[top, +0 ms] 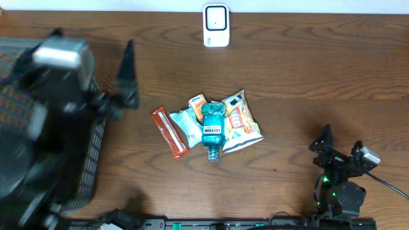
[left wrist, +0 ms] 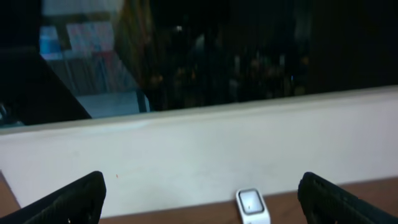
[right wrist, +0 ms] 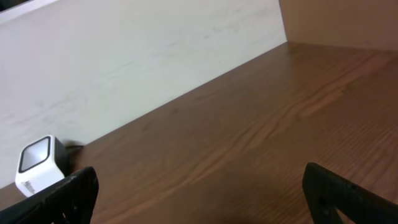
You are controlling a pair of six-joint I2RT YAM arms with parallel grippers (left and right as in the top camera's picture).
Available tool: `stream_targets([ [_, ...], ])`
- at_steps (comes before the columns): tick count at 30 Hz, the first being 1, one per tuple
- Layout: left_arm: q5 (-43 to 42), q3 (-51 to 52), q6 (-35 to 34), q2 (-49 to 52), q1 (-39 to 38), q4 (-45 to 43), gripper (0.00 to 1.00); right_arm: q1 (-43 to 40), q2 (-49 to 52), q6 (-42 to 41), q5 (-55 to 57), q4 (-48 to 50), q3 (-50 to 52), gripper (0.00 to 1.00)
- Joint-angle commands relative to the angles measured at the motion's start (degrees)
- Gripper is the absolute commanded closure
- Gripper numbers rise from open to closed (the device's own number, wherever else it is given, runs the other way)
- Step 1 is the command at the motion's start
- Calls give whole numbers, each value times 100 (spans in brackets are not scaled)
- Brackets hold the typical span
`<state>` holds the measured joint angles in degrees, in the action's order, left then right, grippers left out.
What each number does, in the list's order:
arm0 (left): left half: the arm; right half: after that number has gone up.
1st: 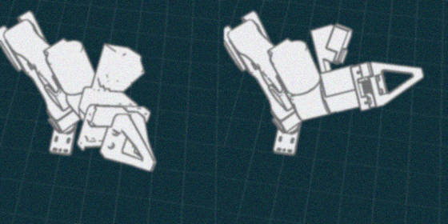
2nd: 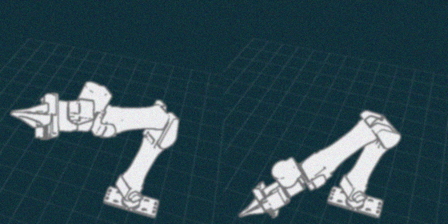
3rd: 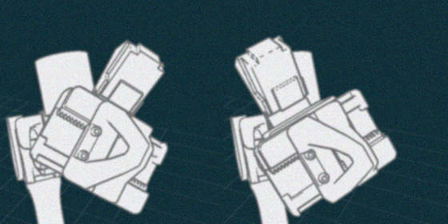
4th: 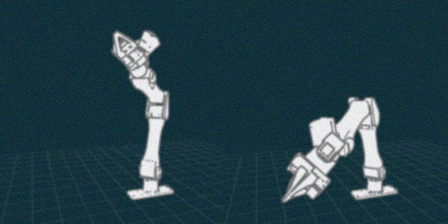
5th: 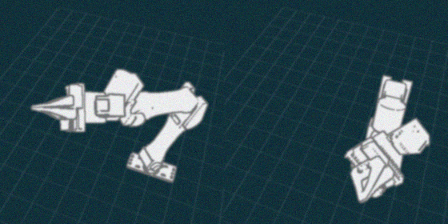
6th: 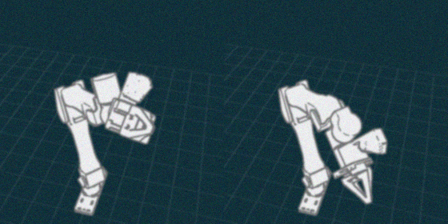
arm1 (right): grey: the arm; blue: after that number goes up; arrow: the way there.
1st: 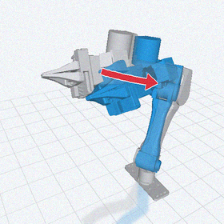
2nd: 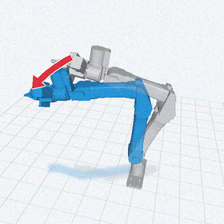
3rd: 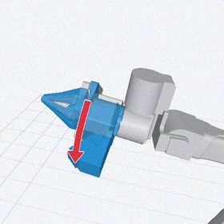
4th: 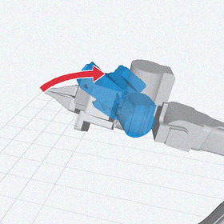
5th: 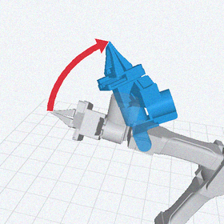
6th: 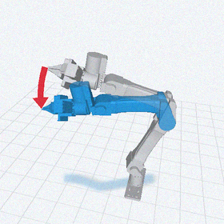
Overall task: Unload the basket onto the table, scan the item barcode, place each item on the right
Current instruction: 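Carry the red snack bar out and drop it left of the pile, then retract the left arm and move the right gripper toward the yellow snack bag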
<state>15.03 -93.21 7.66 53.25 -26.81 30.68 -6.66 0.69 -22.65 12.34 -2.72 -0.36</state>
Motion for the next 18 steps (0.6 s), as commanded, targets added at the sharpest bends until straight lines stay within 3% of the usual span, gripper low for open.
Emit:
stream_targets([
  [1,17,146,-382,-520,-11,17,2,33,-31,-138,87,28,4,1],
  [9,-1886,1058,-686,-1620,11,-177,2,35,31,-304,-2151,-90,4,1],
  [18,-3467,1919,-2076,-2667,1036,-623,2,35,63,-302,-4183,-2,4,1],
])
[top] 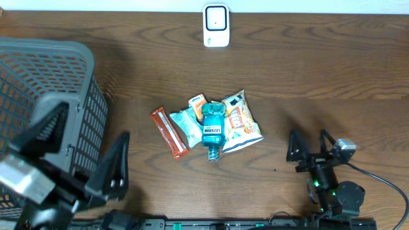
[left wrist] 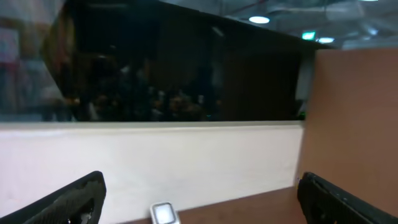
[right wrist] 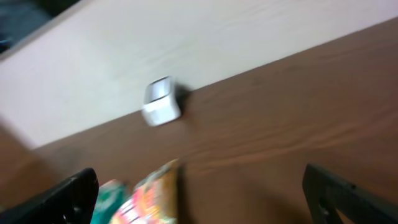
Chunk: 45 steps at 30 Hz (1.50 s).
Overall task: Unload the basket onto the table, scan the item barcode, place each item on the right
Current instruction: 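Retract the left arm and move the right gripper toward the yellow snack bag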
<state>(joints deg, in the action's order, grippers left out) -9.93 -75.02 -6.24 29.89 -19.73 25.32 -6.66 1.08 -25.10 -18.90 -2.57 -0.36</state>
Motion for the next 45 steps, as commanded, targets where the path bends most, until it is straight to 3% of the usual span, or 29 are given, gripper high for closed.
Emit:
stream_targets([
  [1,-1178,138,-804,-463,479,-116,2,35,46,-59,-1211,-17,4,1],
  [8,-1668,157,-1023,-1589,1405,-46,2,35,210,-59,-2614,-59,4,1],
  [12,-1668,157,-1513,-2068,1366,-35,2,35,210,-63,-2935,-87,4,1],
  [19,-1663,254,-1526,-2949,1344,120,2,35,210,-61,-3722,-105,4,1],
  [23,-1641,140,-1394,-2942,1453,286,2,35,210,-223,-3873,-109,4,1],
  [31,-715,205,-1143,-2938,1517,66,2,35,210,-503,-3884,-63,4,1],
  [36,-46,205,-1139,-2938,1517,98,2,33,210,-444,-3220,-57,4,1],
  [43,4,422,-1139,-2966,1521,444,2,35,354,-800,-2090,428,-50,1],
  [45,13,671,-1141,-2966,1521,319,2,35,562,-837,-1993,551,-160,7],
])
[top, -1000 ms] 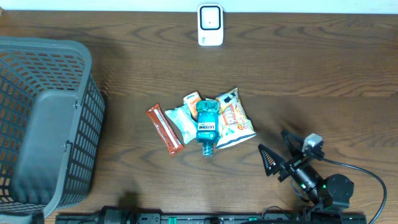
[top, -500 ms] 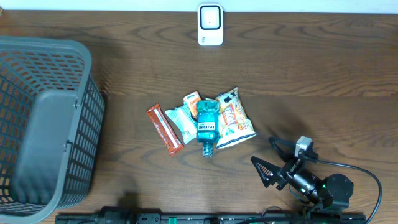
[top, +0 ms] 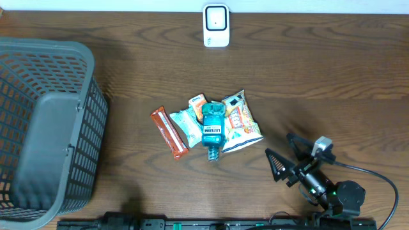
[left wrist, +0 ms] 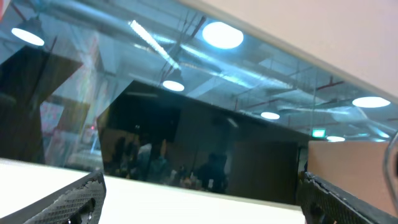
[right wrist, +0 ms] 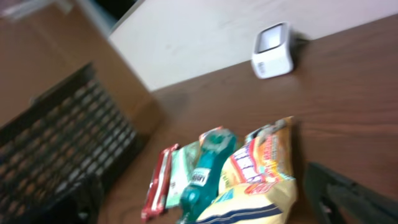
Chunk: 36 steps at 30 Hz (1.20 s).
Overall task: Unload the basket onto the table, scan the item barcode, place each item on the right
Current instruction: 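Retract the left arm and move the right gripper toward the yellow snack bag, then grasp the yellow snack bag under the mouthwash with the right gripper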
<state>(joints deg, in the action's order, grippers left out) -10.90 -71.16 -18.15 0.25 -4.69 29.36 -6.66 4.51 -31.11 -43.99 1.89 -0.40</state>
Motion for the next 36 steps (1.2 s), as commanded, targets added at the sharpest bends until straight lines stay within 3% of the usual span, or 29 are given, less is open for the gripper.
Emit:
stream_targets([
  [1,105,428,50,-2,17,-94,2,37,398,-251,507,179,-267,12],
  [4,-142,752,52,-4,17,61,2,87,962,-251,479,201,-664,27],
  [6,-590,942,55,-4,17,83,2,232,1486,-247,461,208,-1012,49],
  [7,-1058,1062,101,-4,17,83,2,433,1954,-144,463,256,-1279,69],
  [8,-1434,1137,205,-4,17,87,2,603,2288,-68,514,293,-1445,82],
  [11,-2079,1309,352,-4,17,245,2,1193,3351,-39,791,337,-1867,98],
  [20,-2105,1843,352,-4,17,1047,2,2953,6697,201,2323,365,-2990,99],
  [24,-2105,2024,354,-4,17,1115,2,3064,7541,-94,3084,-348,-3032,99],
  [31,-2103,2083,354,-4,17,1235,2,3075,7530,-101,3493,-1419,-3029,99],
  [36,-2103,2225,356,-4,17,1283,2,3064,7090,-94,3147,-1515,-3263,99],
])
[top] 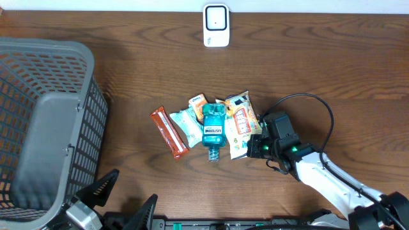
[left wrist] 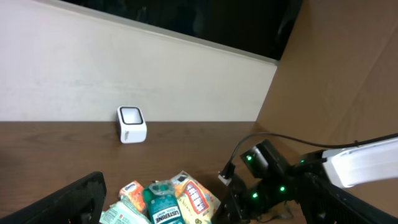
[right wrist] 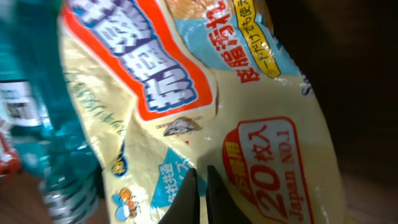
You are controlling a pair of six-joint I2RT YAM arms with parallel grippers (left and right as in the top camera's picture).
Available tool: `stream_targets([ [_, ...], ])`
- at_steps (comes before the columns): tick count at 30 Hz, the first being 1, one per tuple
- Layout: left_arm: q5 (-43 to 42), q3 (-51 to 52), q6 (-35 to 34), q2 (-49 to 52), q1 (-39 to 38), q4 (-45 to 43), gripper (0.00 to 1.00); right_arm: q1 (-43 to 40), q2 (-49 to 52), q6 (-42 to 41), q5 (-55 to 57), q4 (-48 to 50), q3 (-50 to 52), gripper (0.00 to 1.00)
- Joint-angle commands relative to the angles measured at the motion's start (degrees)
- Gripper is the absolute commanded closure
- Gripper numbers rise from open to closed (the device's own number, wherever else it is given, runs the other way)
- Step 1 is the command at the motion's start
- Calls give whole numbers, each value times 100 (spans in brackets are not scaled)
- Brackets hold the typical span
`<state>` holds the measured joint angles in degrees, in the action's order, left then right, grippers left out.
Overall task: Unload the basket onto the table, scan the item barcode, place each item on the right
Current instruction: 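Grasp the yellow snack bag under the mouthwash with the right gripper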
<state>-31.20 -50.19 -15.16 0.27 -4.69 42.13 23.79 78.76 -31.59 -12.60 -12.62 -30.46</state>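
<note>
A yellow snack bag lies at the right of a small pile in mid-table, next to a teal mouthwash bottle. My right gripper is at the bag's right edge. In the right wrist view its fingers stand almost together, shut on a fold of the snack bag. The white barcode scanner stands at the table's back edge. My left gripper hangs wide open at the front left, facing the pile and scanner, holding nothing.
A grey mesh basket fills the table's left side. The pile also holds an orange-red bar, a green packet and a small orange packet. The right arm's cable loops behind it.
My right gripper was wide open at the front right, apart from the pile; now it is shut on the snack bag, which looks narrower and crumpled. The left gripper faced the ceiling; now it faces the table.
First my left arm hung blurred over the basket and my right gripper stood open at the front right, facing the back wall. Then the right turned toward the pile while the left sat lower. Later the left left the overhead view. Now the right grips the bag.
</note>
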Motion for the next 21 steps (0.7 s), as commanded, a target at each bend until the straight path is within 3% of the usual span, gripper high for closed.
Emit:
stream_targets([
  [1,-72,184,57,-7,17,4,2,20,-501,-7,2,-131,-396,99],
  [4,-72,380,55,-7,17,4,2,50,-960,468,105,-651,-997,97],
  [6,-72,538,55,-7,17,4,2,116,-1126,782,520,-1239,-1482,84],
  [9,-72,787,52,-7,17,4,2,260,-1047,1213,1342,-1869,-2006,76],
  [11,-74,922,50,-7,17,4,2,398,-868,1530,1705,-1978,-2116,70],
  [15,-72,1128,52,-7,17,-11,2,868,-452,1884,2135,-1998,-2146,46],
  [21,-68,1567,52,-7,17,-334,2,1742,389,1908,3324,-1899,-2168,38],
])
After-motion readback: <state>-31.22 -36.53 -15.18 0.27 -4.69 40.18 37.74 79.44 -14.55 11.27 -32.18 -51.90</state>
